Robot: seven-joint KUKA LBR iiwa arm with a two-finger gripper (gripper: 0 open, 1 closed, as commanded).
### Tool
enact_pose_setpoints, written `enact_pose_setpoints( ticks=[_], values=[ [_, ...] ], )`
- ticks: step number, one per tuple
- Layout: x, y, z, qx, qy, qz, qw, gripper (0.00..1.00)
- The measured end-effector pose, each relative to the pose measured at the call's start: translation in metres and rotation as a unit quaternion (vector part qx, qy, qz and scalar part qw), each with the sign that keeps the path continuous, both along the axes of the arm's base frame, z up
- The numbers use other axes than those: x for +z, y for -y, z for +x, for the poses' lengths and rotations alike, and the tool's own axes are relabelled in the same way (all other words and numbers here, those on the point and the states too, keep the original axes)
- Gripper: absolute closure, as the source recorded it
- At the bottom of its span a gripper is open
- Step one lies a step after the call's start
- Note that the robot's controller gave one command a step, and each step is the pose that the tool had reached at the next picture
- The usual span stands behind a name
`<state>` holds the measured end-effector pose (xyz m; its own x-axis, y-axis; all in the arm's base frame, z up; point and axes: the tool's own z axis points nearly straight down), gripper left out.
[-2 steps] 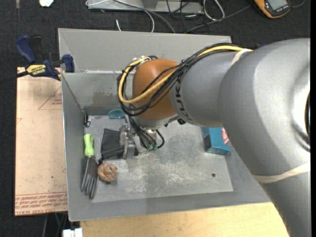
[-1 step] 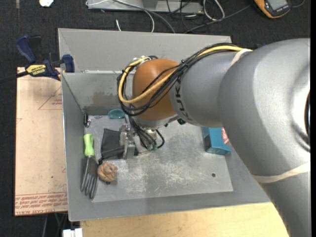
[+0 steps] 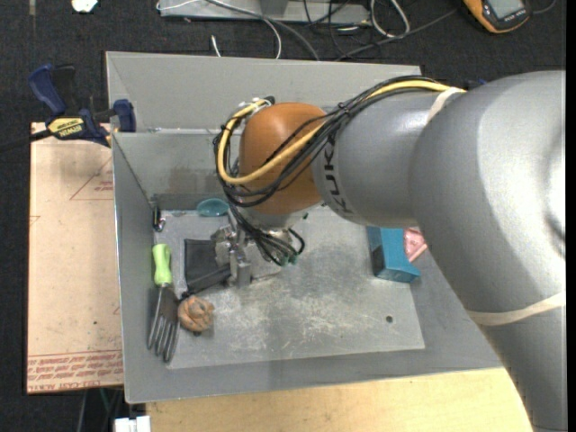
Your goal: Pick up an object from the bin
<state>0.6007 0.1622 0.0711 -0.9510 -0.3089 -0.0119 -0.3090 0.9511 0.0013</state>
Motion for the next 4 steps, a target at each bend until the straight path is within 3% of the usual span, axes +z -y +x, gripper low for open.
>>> enact_pose_setpoints(
  ticks=[1, 2, 3, 4],
  values=[
    [0.001, 0.063, 0.04, 0.103, 0.0032, 0.0, 0.9946, 1.0],
    [0.001, 0.045, 0.033, 0.193, 0.0046, -0.001, 0.9813, 1.0],
    [0.049, 0.046, 0.034, 0.271, 0.0028, -0.002, 0.9625, 1.0],
    [0.058, 0.046, 0.04, 0.132, 0.0054, 0.0, 0.9913, 1.0]
  ],
)
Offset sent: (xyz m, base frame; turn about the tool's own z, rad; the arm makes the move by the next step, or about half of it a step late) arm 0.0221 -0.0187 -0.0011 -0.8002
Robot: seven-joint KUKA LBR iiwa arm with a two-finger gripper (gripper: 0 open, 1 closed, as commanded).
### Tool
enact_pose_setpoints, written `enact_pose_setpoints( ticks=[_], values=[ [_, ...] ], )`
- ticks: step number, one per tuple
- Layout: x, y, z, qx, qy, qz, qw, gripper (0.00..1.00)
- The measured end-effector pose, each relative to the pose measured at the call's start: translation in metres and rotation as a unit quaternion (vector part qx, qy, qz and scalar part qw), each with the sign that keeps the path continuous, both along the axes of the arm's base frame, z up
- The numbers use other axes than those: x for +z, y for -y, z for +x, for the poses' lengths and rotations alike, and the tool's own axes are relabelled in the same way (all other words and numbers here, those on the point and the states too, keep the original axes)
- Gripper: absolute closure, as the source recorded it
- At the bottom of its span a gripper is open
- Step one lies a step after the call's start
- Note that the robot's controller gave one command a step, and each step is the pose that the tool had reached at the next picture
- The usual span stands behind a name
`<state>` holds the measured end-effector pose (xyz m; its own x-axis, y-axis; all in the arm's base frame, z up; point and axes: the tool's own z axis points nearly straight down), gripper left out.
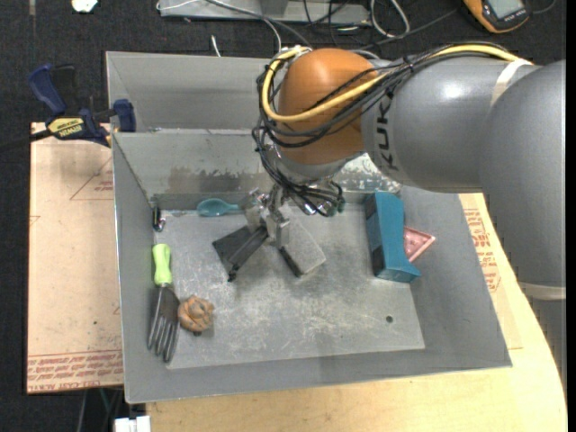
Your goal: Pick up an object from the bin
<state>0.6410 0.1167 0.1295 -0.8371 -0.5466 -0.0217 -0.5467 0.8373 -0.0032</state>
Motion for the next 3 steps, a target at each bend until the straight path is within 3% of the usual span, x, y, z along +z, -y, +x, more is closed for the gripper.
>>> enact_pose_setpoints(
  ticks=[1, 2, 3],
  values=[
    [-0.04, 0.03, -0.001, 0.122, 0.0014, -0.002, 0.9925, 1.0],
    [0.016, 0.037, -0.003, 0.123, -0.0007, -0.001, 0.9925, 1.0],
    [0.117, 0.035, 0.004, 0.149, -0.0018, -0.002, 0.9889, 1.0]
  ],
)
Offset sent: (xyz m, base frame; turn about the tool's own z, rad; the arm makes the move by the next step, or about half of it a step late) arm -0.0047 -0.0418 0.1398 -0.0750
